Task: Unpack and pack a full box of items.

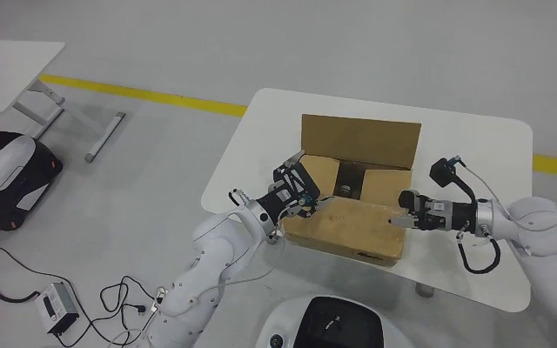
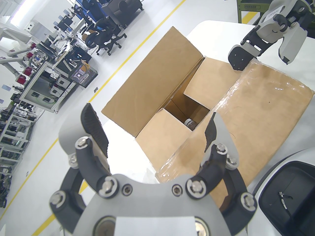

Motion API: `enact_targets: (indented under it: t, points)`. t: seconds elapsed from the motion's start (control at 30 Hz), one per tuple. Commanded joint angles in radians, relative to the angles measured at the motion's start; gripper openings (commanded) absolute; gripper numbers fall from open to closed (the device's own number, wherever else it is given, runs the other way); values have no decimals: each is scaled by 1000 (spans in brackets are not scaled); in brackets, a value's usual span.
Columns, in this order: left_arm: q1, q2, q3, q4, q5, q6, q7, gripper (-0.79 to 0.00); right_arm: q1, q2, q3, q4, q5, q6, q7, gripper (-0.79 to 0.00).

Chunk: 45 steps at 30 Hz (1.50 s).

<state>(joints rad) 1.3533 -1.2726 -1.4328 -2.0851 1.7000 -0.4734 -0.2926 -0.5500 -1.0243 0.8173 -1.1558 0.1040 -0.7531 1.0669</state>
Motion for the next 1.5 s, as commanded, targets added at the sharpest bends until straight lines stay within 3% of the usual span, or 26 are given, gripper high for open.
enact_targets:
  t: [0.0, 0.3, 0.43, 0.5, 0.57, 0.6, 0.63, 0.73, 1.0, 1.17, 1.37, 1.47]
  points:
    - [0, 0, 0, 0, 0, 0, 0, 0, 4, 3, -11, 0, 5, 3, 3, -9]
    - [0, 0, 0, 0, 0, 0, 0, 0, 14, 21, -64, -2, 47, 3, 3, -28]
    - [0, 0, 0, 0, 0, 0, 0, 0, 25, 26, -88, 2, 48, -2, -2, -209]
    - [0, 0, 0, 0, 0, 0, 0, 0, 31, 27, -100, 4, 47, -4, -4, -366]
    - [0, 0, 0, 0, 0, 0, 0, 0, 41, 29, -111, 5, 35, -7, -7, -422]
    - [0, 0, 0, 0, 0, 0, 0, 0, 44, 29, -116, 7, 33, -9, -9, -483]
    - [0, 0, 0, 0, 0, 0, 0, 0, 46, 29, -121, 10, 32, -11, -11, -597]
    - [0, 0, 0, 0, 0, 0, 0, 0, 54, 28, -133, 14, 29, -18, -18, -785]
    - [0, 0, 0, 0, 0, 0, 0, 0, 64, 35, -108, -6, -70, -137, -140, -785]
    - [0, 0, 0, 0, 0, 0, 0, 0, 33, 49, -28, -78, -279, -223, -311, -785]
    - [2, 0, -1, -5, -2, 15, 10, 0, -60, 65, 52, -215, -623, -185, -490, -785]
    - [6, -2, -3, -28, -45, 54, 20, 0, -111, 71, 77, -259, -712, -157, -563, -785]
